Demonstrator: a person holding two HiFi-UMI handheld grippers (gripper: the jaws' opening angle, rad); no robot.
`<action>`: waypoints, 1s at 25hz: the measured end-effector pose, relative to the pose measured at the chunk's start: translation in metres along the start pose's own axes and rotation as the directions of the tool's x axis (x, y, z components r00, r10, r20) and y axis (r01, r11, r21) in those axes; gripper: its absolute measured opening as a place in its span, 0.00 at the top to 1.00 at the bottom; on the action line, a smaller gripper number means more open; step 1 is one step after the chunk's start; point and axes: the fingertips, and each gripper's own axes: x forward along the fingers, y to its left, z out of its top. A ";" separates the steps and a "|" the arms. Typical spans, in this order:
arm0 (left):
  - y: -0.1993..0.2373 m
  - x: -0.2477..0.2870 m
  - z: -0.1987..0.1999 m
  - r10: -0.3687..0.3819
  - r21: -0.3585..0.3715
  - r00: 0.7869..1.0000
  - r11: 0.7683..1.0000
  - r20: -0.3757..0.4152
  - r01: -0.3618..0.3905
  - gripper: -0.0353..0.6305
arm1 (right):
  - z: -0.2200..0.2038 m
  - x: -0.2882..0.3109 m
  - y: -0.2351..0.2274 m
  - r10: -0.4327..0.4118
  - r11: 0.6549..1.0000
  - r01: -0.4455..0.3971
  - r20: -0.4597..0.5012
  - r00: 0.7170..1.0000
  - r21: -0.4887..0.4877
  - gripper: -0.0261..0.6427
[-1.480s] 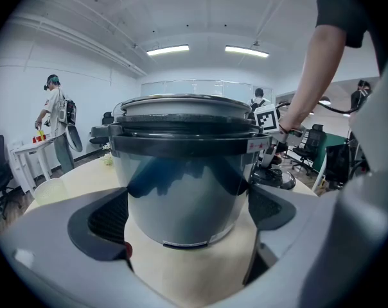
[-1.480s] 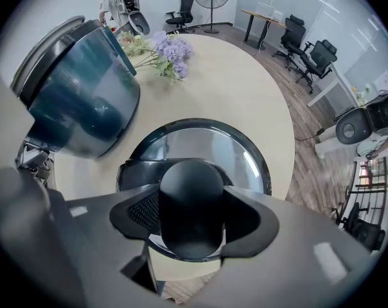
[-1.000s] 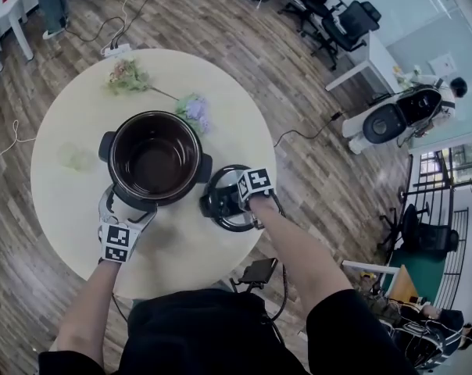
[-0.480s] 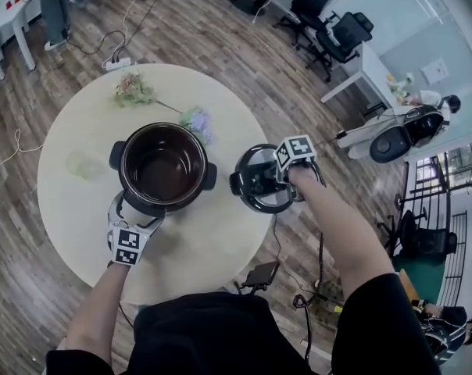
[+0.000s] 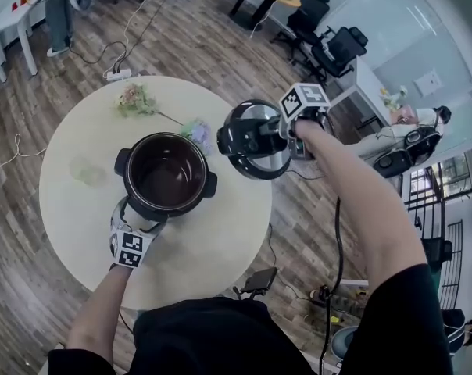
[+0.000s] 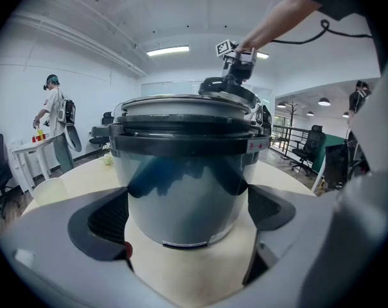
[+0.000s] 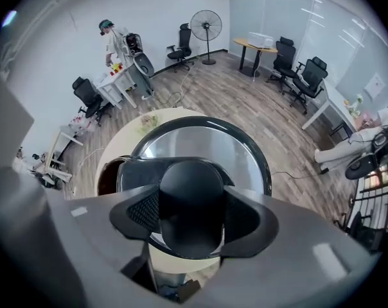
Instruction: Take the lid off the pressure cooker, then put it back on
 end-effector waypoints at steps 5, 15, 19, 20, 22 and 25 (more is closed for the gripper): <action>-0.004 0.002 -0.001 -0.005 -0.006 1.000 1.000 -0.030 0.005 0.09 | 0.027 -0.003 0.080 0.076 0.994 -0.077 -0.005 0.997 -0.080 0.53; 0.001 0.000 -0.012 -0.003 -0.010 0.999 1.000 -0.036 0.002 0.09 | 0.013 0.051 0.237 0.104 0.952 -0.138 -0.135 0.985 -0.274 0.53; -0.001 0.002 -0.001 -0.005 -0.007 0.999 1.000 -0.037 0.005 0.09 | 0.005 0.066 0.260 0.079 0.939 -0.132 -0.174 0.982 -0.317 0.53; -0.001 0.003 0.006 -0.006 -0.007 0.999 1.000 -0.039 0.006 0.09 | 0.004 0.067 0.260 0.067 0.937 -0.125 -0.182 0.981 -0.326 0.53; -0.002 0.004 0.011 -0.007 -0.009 0.999 1.000 -0.043 0.006 0.09 | 0.003 0.070 0.261 0.042 0.934 -0.107 -0.193 0.980 -0.341 0.53; -0.002 0.003 0.007 -0.007 -0.011 0.999 1.000 -0.040 0.006 0.09 | -0.006 0.084 0.267 0.014 0.933 -0.086 -0.204 0.979 -0.351 0.53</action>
